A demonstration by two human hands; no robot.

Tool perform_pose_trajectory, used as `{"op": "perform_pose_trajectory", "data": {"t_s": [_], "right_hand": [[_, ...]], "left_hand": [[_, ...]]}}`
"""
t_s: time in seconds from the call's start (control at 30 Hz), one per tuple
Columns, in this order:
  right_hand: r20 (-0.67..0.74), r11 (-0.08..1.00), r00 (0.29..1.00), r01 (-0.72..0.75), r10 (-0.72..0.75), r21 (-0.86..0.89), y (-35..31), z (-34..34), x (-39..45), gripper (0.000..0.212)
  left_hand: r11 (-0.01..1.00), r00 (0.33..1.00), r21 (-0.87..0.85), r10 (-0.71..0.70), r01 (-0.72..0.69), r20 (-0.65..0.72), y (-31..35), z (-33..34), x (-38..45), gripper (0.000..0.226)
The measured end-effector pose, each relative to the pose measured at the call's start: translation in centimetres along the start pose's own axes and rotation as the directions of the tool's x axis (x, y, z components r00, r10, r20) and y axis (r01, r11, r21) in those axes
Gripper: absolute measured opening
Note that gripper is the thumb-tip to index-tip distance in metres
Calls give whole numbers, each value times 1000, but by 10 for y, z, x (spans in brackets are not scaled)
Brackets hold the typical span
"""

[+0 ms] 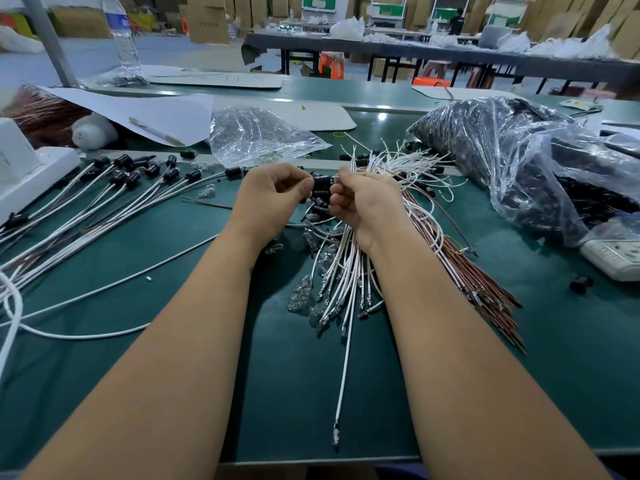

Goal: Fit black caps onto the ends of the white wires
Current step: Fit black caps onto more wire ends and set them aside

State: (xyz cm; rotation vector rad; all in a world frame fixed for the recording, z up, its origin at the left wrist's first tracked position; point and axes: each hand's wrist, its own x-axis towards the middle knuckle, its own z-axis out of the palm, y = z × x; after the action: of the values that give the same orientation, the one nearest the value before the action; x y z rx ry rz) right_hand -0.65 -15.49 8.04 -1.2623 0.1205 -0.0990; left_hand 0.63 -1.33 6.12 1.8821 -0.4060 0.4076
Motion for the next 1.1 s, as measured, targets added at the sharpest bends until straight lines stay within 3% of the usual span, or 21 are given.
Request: {"op": "perform_pose_trajectory", "data": {"t_s": [0.43, 0.77, 0.97, 1.1], "right_hand": [[-28, 980, 995, 87, -94, -179, 7, 2, 1, 20], [-22, 954, 980, 187, -198, -234, 5, 2, 1, 15], [-36, 959, 985, 155, -168, -237, 6, 1, 3, 20], [-16, 979, 993, 111, -115, -170, 7, 0, 3, 19]], "left_hand": [[999, 999, 11, -32, 32, 4, 3, -1, -1, 10], [997, 997, 3, -77, 77, 5, 4, -4, 1, 36], [996, 996, -41, -83, 84, 21, 6, -2, 1, 14], [996, 998, -48, -70, 70, -1, 3, -2, 2, 17]]}}
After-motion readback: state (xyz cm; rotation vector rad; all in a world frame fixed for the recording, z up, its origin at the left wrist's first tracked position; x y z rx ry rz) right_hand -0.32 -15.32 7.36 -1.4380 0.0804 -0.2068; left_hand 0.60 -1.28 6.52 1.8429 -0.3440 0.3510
